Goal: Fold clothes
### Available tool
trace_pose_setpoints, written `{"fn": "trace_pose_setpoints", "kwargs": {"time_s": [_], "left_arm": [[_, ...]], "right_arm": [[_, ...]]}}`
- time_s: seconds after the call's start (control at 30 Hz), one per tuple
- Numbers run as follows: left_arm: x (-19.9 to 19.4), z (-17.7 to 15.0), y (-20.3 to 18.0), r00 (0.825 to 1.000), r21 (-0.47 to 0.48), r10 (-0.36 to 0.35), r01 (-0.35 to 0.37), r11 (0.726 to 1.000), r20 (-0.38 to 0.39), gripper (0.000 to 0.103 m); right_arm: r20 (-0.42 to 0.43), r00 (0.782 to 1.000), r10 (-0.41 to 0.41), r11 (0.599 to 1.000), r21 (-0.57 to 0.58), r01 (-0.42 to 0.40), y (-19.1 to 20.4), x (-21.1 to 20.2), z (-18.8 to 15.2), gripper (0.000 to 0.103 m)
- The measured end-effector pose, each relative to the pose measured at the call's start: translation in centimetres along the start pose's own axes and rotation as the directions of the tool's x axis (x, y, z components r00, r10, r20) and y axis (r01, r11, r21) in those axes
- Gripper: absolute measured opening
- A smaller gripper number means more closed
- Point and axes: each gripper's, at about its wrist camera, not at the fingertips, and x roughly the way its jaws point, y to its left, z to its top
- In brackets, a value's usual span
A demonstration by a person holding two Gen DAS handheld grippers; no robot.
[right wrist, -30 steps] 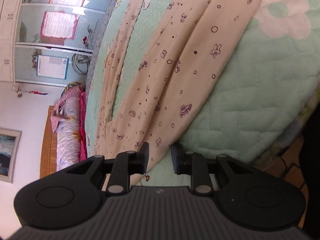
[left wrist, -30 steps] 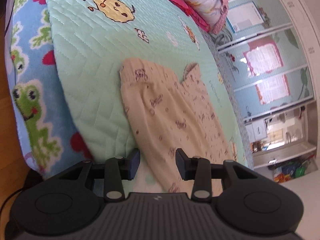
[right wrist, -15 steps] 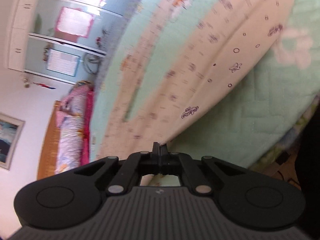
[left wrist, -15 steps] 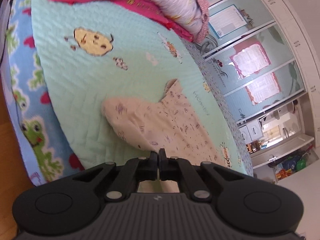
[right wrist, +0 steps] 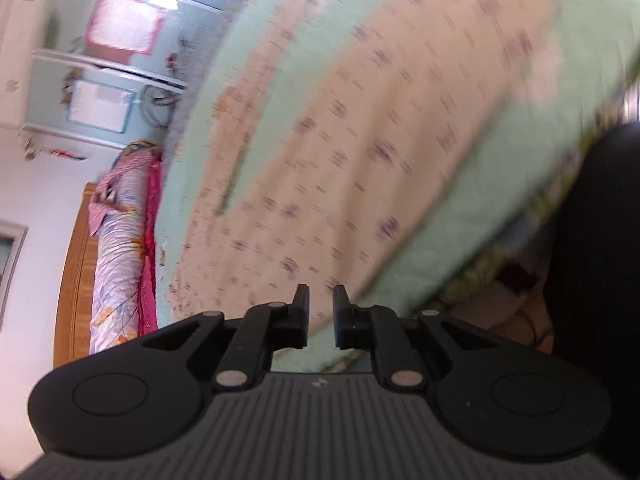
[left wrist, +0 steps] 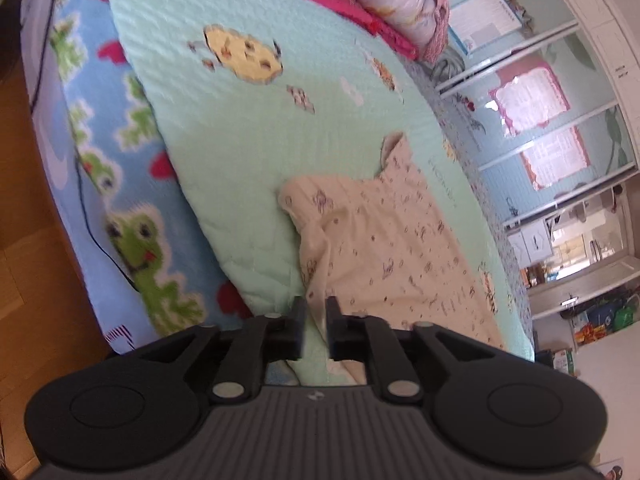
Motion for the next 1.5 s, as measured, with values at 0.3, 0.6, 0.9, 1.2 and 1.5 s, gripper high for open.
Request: {"fn": "trace_pose_setpoints", "kwargs": {"time_s": [0.3,0.6,0.9,1.2,1.5], "left_arm": [[-2.7,1.0,-3.4,0.993,0.069,-0.072,0.066,0.995,0.089,0.025],[4.3,-3.1,-12.3,0.977,0.184,-0.183,0.201,0.962,-0.114,0.026],[17.7,-9.9,-25.5,0.906,0.25,-0.221,0.322,0.913,-0.361,0.026],[31.1,-15.3,-30.0,0.893,0.16,-0.08,0.167,0.973,-0.444,0.026],[34.0,-15.2,-28.7,0.91,-0.03,-0.182,0.184,0.982,-0.372,0.003]], "right_arm": [[0.096,0.993,-0.063,0.996,0.067,0.056,-2.6,-0.7,2.8,0.029],[0.244,0.97,0.001,0.998,-0.058,0.014,1.9,1.7,11.7,0.029],[0.239,0.971,-0.01,0.997,0.077,-0.009,1.8,10.5,21.5,0.031],[0.268,0.963,-0.011,0.978,0.201,-0.045,-2.1,16.2,26.0,0.03],[0.325,0.946,0.021,0.976,0.198,-0.09,-3.2,18.0,26.9,0.001]]}}
